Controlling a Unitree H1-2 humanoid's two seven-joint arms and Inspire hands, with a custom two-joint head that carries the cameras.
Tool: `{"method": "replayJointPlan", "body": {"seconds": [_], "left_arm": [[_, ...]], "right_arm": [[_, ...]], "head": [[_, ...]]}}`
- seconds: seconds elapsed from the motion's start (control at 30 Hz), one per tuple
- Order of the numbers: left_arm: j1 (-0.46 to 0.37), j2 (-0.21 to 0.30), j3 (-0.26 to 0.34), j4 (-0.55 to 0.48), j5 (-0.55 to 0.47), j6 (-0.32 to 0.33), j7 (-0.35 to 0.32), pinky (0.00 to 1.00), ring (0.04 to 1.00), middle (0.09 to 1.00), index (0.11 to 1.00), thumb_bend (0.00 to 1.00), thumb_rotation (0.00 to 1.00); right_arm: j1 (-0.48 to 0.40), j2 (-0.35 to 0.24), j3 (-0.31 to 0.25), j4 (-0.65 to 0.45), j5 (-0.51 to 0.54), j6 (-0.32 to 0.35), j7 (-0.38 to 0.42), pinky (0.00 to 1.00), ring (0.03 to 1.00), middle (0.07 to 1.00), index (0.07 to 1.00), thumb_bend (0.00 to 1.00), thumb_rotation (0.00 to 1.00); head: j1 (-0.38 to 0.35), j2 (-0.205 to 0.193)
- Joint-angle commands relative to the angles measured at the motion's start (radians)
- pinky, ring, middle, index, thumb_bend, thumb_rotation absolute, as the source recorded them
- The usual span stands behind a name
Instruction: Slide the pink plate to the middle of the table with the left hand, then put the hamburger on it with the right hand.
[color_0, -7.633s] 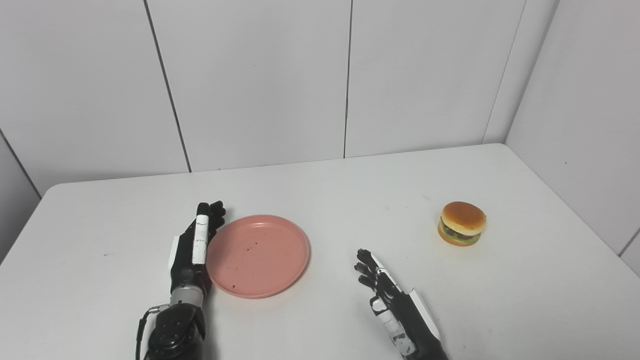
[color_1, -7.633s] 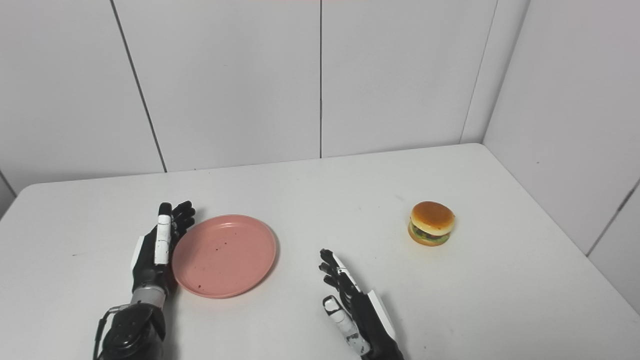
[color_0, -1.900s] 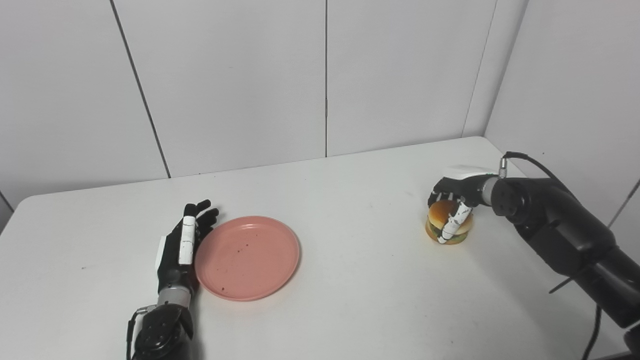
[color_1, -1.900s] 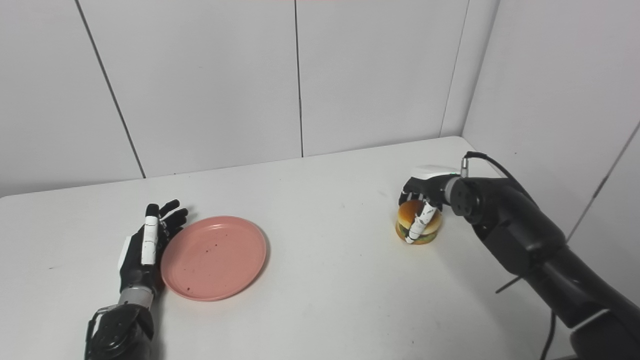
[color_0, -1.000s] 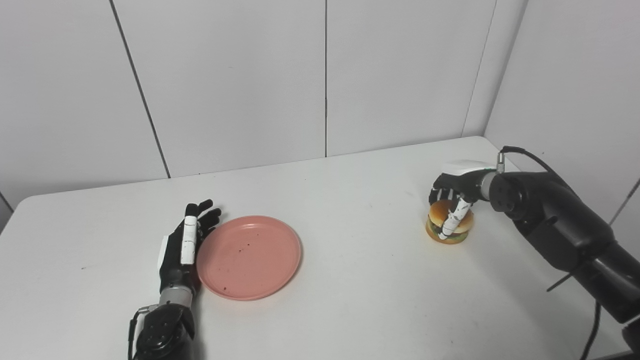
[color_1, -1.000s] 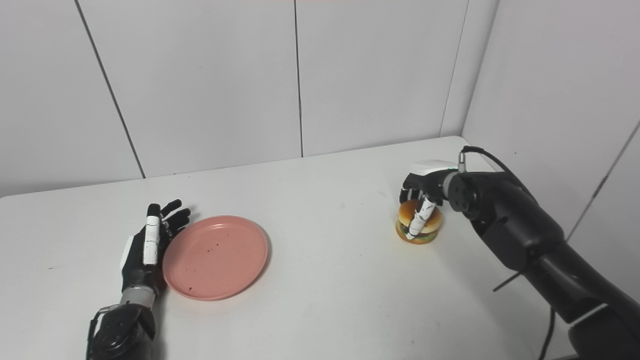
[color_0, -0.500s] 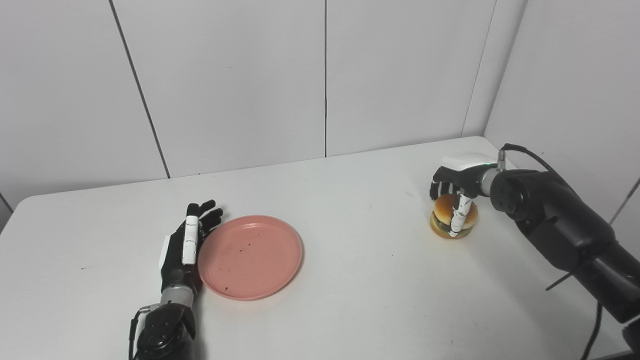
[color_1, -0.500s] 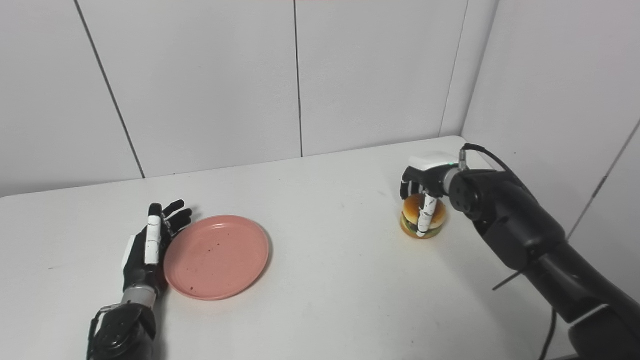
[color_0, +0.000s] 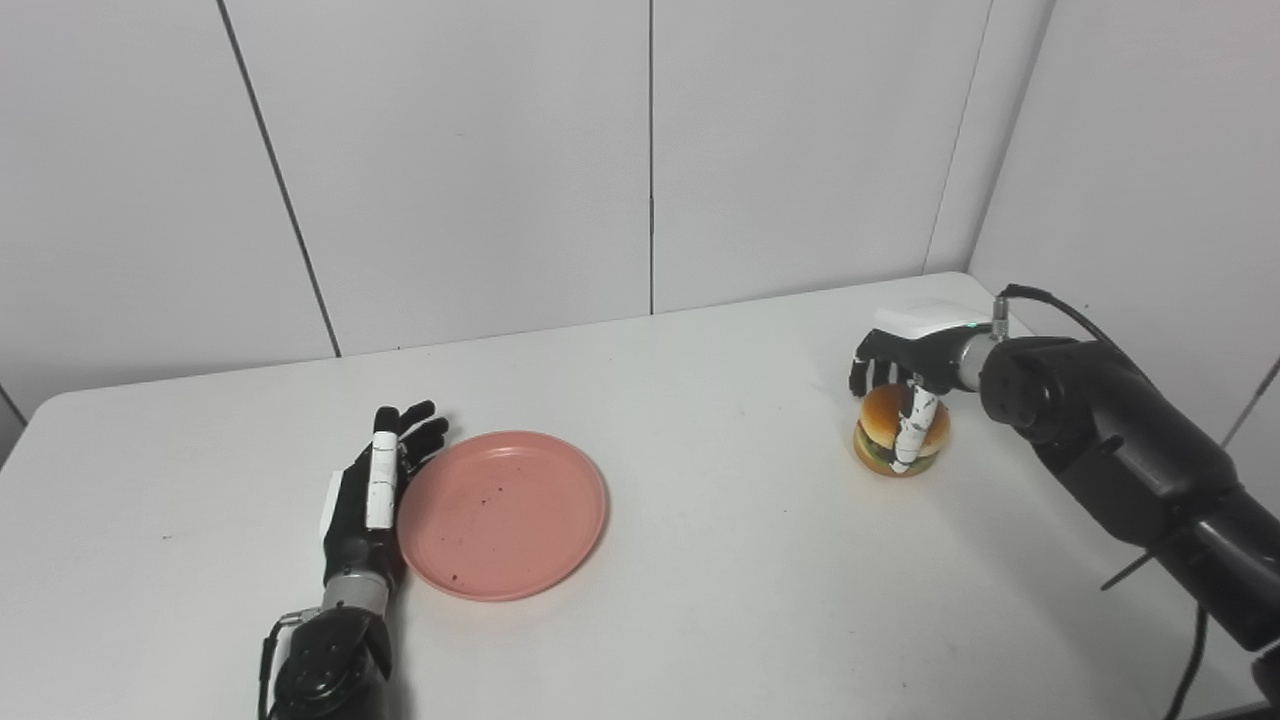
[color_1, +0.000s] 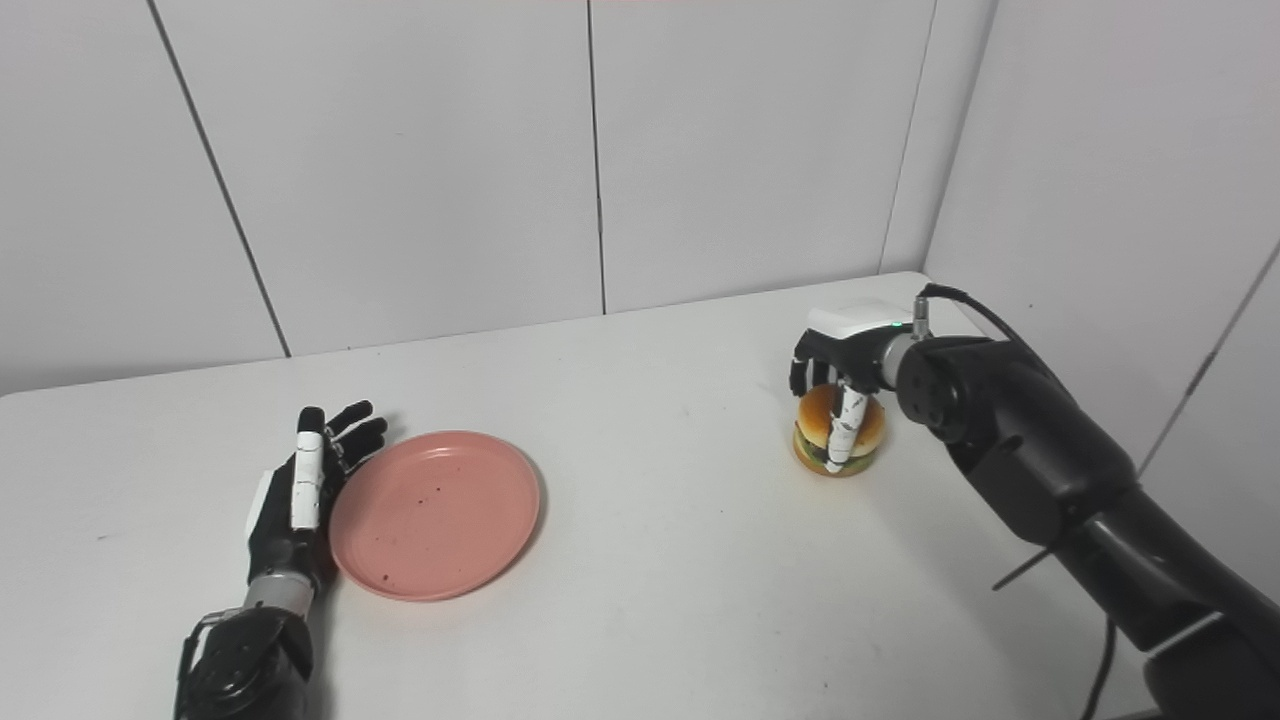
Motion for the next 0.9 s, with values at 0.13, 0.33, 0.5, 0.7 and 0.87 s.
{"method": "replayJointPlan", "body": {"seconds": [0.13, 0.33, 0.5, 0.7, 0.87], "left_arm": [[0.012, -0.04, -0.025, 0.024, 0.004, 0.072, -0.015, 0.83, 0.83, 0.767, 0.75, 0.86, 0.97], [0.015, -0.063, -0.031, 0.01, 0.018, 0.08, 0.006, 0.85, 0.834, 0.772, 0.758, 0.85, 0.97], [0.017, -0.076, -0.036, 0.01, 0.037, 0.075, 0.022, 0.84, 0.826, 0.76, 0.764, 0.84, 0.99], [0.018, -0.094, -0.036, 0.023, 0.049, 0.056, 0.041, 0.82, 0.824, 0.748, 0.764, 0.88, 0.98], [0.015, -0.112, -0.034, 0.028, 0.052, 0.058, 0.049, 0.83, 0.829, 0.749, 0.769, 0.88, 0.97]], "right_arm": [[-0.082, -0.026, -0.031, -0.08, 0.016, -0.033, 0.011, 0.44, 0.512, 0.571, 0.601, 0.81, 0.01], [-0.122, 0.004, -0.022, -0.126, 0.032, -0.036, 0.043, 0.42, 0.495, 0.51, 0.509, 0.53, 0.06], [-0.153, 0.046, -0.013, -0.138, 0.042, -0.041, 0.045, 0.4, 0.484, 0.462, 0.522, 0.53, 0.0], [-0.191, 0.107, 0.008, -0.137, 0.046, -0.058, 0.045, 0.41, 0.493, 0.469, 0.516, 0.53, 0.0], [-0.216, 0.155, 0.03, -0.123, 0.042, -0.066, 0.039, 0.46, 0.53, 0.487, 0.496, 0.53, 0.0]], "head": [[0.022, 0.003], [0.071, 0.005], [0.103, 0.004], [0.178, 0.004], [0.222, 0.005]]}}
